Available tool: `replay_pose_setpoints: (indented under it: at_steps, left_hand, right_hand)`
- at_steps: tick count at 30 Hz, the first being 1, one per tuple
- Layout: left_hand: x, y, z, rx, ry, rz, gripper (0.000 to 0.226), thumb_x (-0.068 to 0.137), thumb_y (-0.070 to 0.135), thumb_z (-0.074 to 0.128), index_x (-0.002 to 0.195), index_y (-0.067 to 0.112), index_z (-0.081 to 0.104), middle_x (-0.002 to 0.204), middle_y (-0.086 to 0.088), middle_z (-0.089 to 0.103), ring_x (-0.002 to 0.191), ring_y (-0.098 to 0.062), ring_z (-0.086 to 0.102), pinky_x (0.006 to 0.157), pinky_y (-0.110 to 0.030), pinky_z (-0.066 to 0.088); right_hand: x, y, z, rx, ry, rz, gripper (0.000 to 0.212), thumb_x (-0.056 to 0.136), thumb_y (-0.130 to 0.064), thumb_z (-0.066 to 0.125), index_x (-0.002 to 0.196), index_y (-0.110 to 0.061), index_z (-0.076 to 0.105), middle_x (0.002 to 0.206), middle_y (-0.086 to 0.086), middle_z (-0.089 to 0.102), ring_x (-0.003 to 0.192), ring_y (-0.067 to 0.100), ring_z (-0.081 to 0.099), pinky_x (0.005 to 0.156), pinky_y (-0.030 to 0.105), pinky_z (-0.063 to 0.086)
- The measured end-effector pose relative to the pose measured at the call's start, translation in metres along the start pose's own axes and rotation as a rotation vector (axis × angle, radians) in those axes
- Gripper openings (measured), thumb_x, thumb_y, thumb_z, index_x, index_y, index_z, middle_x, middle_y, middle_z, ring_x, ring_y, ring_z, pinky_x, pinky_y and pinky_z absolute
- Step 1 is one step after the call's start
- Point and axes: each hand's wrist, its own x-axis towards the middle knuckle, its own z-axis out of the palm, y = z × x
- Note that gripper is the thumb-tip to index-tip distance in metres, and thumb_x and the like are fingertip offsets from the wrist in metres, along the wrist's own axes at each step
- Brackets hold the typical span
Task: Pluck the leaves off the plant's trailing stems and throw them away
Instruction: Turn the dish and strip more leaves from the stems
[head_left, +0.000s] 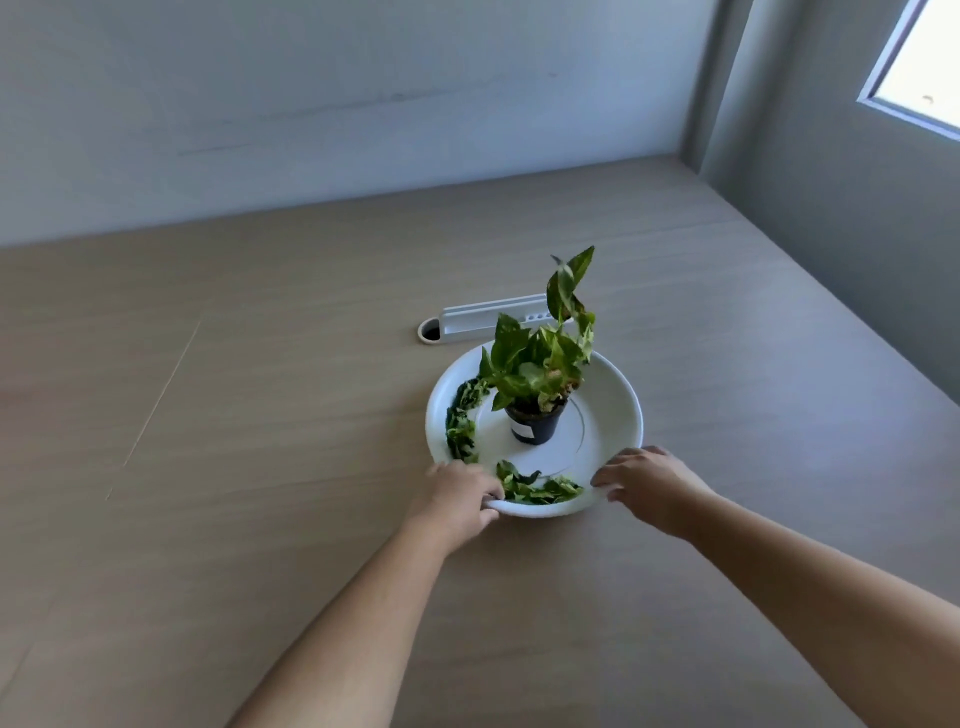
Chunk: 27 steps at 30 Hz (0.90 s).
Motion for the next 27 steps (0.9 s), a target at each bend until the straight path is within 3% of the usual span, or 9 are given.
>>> replay_pose_setpoints:
  at_steps: [3, 5, 8, 12, 16, 21, 24, 27]
  left_hand:
    - [0.001, 0.015, 0.005, -0.1, -0.098, -0.03, 0.027, 0.086, 0.042, 0.062, 0.113, 0.036, 0.064, 0.116, 0.011, 0.063, 0.114, -0.013, 0.054, 0.106, -0.037, 0.029]
    - [0.007, 0.02, 0.0, -0.24, -0.197, -0.094, 0.03, 0.085, 0.045, 0.062, 0.115, 0.04, 0.062, 0.121, 0.013, 0.063, 0.116, -0.011, 0.055, 0.11, -0.037, 0.026]
    - [0.024, 0.026, -0.01, -0.283, -0.115, -0.118, 0.034, 0.082, 0.035, 0.064, 0.116, 0.039, 0.06, 0.12, 0.011, 0.062, 0.108, -0.014, 0.059, 0.087, -0.029, 0.046]
    - [0.041, 0.037, -0.002, -0.127, -0.076, -0.104, 0.036, 0.084, 0.008, 0.055, 0.114, 0.027, 0.058, 0.12, -0.001, 0.054, 0.105, -0.026, 0.058, 0.073, -0.032, 0.044]
    - [0.046, 0.04, 0.01, -0.091, -0.034, -0.098, 0.029, 0.082, -0.005, 0.047, 0.102, 0.012, 0.061, 0.108, -0.013, 0.055, 0.095, -0.034, 0.059, 0.073, -0.039, 0.047]
    - [0.049, 0.034, 0.021, -0.166, -0.007, -0.108, 0.018, 0.081, -0.003, 0.056, 0.091, 0.008, 0.068, 0.1, -0.015, 0.065, 0.089, -0.033, 0.063, 0.074, -0.039, 0.051]
    - [0.048, 0.031, 0.021, -0.262, -0.005, -0.142, 0.019, 0.082, -0.003, 0.057, 0.088, 0.009, 0.07, 0.097, -0.013, 0.07, 0.091, -0.03, 0.065, 0.078, -0.036, 0.055]
    - [0.045, 0.025, 0.013, -0.352, 0.047, -0.185, 0.019, 0.08, -0.002, 0.057, 0.084, 0.009, 0.072, 0.094, -0.007, 0.073, 0.09, -0.023, 0.067, 0.073, -0.027, 0.051]
  right_hand:
    - [-0.004, 0.007, -0.006, 0.077, -0.014, 0.092, 0.042, 0.088, -0.022, 0.053, 0.129, -0.032, 0.052, 0.14, -0.006, 0.051, 0.136, 0.012, 0.037, 0.114, 0.033, 0.026]
    - [-0.001, 0.0, -0.01, 0.18, 0.029, 0.135, 0.047, 0.086, -0.021, 0.052, 0.132, -0.029, 0.049, 0.139, -0.002, 0.052, 0.133, 0.018, 0.042, 0.113, 0.034, 0.029]
    - [0.016, -0.02, -0.014, 0.282, 0.053, 0.111, 0.035, 0.087, -0.028, 0.053, 0.122, -0.028, 0.055, 0.125, -0.002, 0.06, 0.116, 0.019, 0.054, 0.098, 0.035, 0.044]
    - [0.042, -0.04, -0.008, 0.159, -0.166, 0.105, 0.031, 0.083, -0.041, 0.059, 0.109, -0.023, 0.06, 0.11, 0.002, 0.06, 0.102, 0.024, 0.058, 0.081, 0.037, 0.051]
    - [0.057, -0.044, 0.005, 0.112, -0.205, 0.122, 0.026, 0.081, -0.027, 0.062, 0.105, -0.016, 0.064, 0.108, 0.008, 0.061, 0.097, 0.029, 0.061, 0.079, 0.038, 0.054]
    - [0.057, -0.043, 0.01, 0.155, -0.187, 0.113, 0.024, 0.08, -0.004, 0.055, 0.098, -0.014, 0.069, 0.105, 0.011, 0.065, 0.086, 0.026, 0.059, 0.075, 0.033, 0.053]
    - [0.054, -0.039, 0.008, 0.232, -0.144, 0.154, 0.026, 0.08, -0.001, 0.053, 0.091, -0.014, 0.072, 0.1, 0.009, 0.069, 0.085, 0.026, 0.063, 0.073, 0.031, 0.053]
    - [0.05, -0.033, -0.001, 0.35, -0.061, 0.204, 0.024, 0.08, 0.0, 0.054, 0.087, -0.011, 0.074, 0.098, 0.009, 0.072, 0.085, 0.026, 0.066, 0.077, 0.032, 0.056]
